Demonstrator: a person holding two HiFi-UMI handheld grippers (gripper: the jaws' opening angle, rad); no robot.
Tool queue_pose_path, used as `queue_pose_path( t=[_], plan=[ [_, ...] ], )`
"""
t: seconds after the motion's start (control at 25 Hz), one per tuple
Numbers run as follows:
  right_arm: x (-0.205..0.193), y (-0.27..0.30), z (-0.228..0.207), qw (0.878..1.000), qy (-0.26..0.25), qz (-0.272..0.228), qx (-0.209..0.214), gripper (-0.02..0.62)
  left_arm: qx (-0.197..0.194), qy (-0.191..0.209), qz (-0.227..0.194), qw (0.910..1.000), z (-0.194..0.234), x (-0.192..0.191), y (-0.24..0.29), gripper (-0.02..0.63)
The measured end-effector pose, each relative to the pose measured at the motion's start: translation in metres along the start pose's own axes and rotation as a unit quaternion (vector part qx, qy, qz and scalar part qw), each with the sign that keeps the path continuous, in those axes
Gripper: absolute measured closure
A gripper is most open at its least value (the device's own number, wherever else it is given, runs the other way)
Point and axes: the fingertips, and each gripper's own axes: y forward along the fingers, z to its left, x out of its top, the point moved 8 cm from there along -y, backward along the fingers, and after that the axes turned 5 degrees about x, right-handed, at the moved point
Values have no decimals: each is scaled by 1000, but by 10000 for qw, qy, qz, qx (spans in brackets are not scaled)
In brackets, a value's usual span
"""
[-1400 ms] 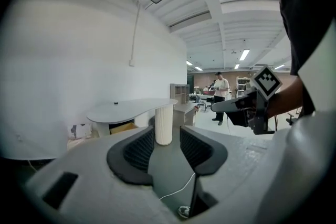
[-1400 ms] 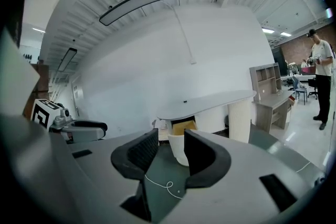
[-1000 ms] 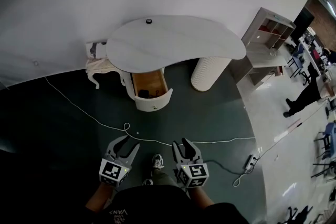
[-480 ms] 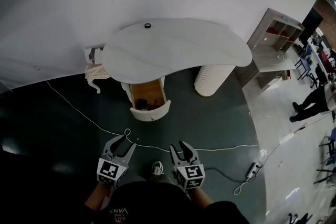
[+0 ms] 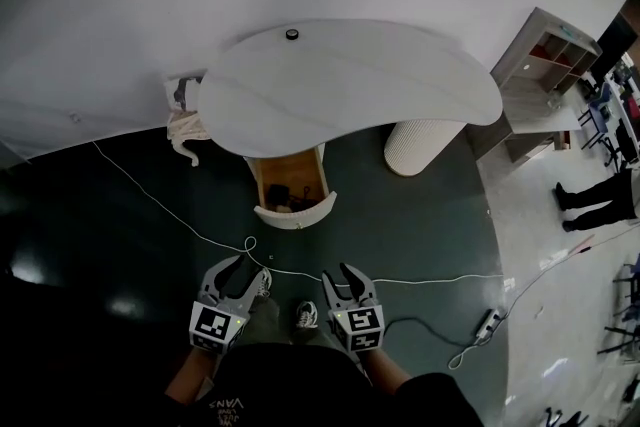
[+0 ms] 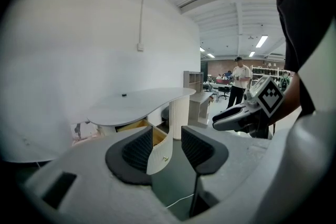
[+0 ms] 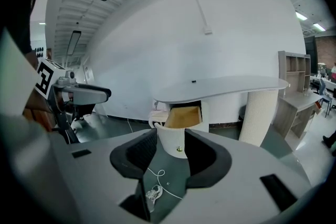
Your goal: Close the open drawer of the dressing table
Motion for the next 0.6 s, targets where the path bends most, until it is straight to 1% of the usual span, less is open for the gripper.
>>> queue_pose_path(
  t=[0.16, 0.32, 0.44, 0.6],
  plan=[
    [1, 28, -1, 9999, -25, 62, -116, 434, -67, -57, 105, 9999, 19, -2, 11, 442],
    [0, 58, -3, 9994, -140, 135, -296, 421, -139, -170, 66, 9997, 43, -5, 25, 442],
    [-4, 82, -6, 9987, -173, 207, -426, 401, -286, -157, 291, 9990, 60, 1, 36, 442],
    [-12, 112, -13, 9969, -210, 403, -650, 384, -453, -42, 431, 9980, 79, 0, 53, 442]
  ],
)
